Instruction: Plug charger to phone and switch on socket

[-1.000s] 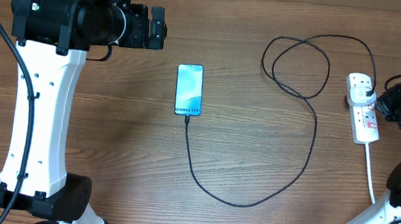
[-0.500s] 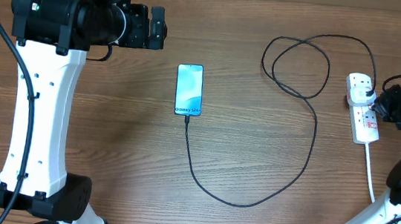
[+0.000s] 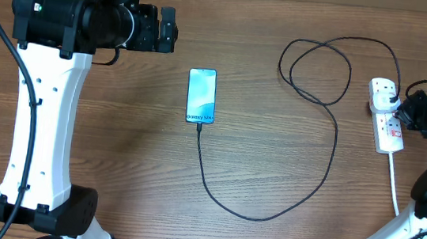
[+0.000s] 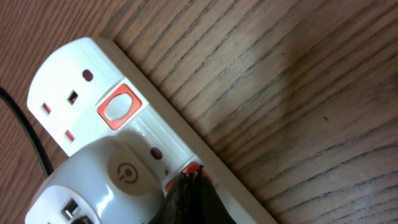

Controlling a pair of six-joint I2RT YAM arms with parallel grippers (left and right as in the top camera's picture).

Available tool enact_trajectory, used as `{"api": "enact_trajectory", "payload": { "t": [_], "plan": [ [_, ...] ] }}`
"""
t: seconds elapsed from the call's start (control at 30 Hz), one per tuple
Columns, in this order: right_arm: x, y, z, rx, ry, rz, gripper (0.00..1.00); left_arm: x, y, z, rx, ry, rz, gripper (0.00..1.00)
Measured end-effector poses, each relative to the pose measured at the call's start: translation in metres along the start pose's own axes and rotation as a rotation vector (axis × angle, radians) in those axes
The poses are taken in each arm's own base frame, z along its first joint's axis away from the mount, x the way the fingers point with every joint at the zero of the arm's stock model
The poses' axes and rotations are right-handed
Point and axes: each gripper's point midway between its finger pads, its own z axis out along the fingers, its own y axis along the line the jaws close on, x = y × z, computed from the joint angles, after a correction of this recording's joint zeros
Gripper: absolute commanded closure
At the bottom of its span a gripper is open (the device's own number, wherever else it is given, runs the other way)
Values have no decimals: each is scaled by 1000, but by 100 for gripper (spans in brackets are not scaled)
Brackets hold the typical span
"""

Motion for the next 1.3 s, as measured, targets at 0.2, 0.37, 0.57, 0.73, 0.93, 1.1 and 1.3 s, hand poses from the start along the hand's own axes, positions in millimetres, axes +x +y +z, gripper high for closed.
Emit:
{"api": "enact_trajectory", "payload": {
  "t": [0.2,0.37,0.57,0.73,0.93,1.1,1.3],
  "plan": [
    [0,0,0,0,1,-7,96,0,0,0,0,0,0,0],
    [0,0,0,1,0,-32,96,0,0,0,0,0,0,0],
    [-2,1,0,-2,-5,-48,96,0,0,0,0,0,0,0],
    [-2,1,0,-2,-7,-53,96,0,0,0,0,0,0,0],
    [-4,1,3,-3,-7,-55,96,0,0,0,0,0,0,0],
    [-4,6,6,4,-9,-72,96,0,0,0,0,0,0,0],
    [-2,7,6,37,-3,-83,96,0,0,0,0,0,0,0]
  ]
}}
